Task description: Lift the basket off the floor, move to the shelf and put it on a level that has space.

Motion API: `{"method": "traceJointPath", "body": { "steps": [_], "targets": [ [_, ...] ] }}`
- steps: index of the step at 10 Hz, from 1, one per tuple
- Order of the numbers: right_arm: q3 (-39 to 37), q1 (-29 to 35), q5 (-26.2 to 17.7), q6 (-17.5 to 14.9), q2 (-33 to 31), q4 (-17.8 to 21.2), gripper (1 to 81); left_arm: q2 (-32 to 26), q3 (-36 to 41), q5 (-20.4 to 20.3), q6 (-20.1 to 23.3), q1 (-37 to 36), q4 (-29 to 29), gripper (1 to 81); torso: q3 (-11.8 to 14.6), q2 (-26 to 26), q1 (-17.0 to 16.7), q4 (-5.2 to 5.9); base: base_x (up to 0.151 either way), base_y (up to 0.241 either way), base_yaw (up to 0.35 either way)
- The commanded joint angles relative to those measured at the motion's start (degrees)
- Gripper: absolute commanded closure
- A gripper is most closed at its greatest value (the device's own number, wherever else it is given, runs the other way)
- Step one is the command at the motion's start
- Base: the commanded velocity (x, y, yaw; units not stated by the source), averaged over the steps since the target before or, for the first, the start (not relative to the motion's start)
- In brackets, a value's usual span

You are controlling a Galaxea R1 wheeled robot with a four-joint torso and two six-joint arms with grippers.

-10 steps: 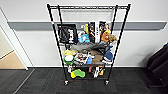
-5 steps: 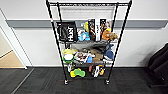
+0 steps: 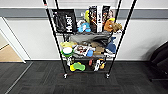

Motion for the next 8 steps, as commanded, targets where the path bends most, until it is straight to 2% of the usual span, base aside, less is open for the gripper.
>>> {"method": "traceJointPath", "body": {
  "steps": [1,8],
  "targets": [
    [-0.05,6.05,-4.9,0.1,-0.71,1.75,1.0,-0.03,0.04,4.94,0.0,-6.69,-1.37,1.0,0.02,-5.6,3.61,0.0,0.0,0.0,0.0],
    [-0.23,13.35,-9.64,0.19,-1.24,1.84,1.0,0.15,-2.34,5.56,0.0,-7.93,-1.99,1.0,-0.76,-18.74,11.82,0.0,0.0,0.0,0.0]
  ]
}}
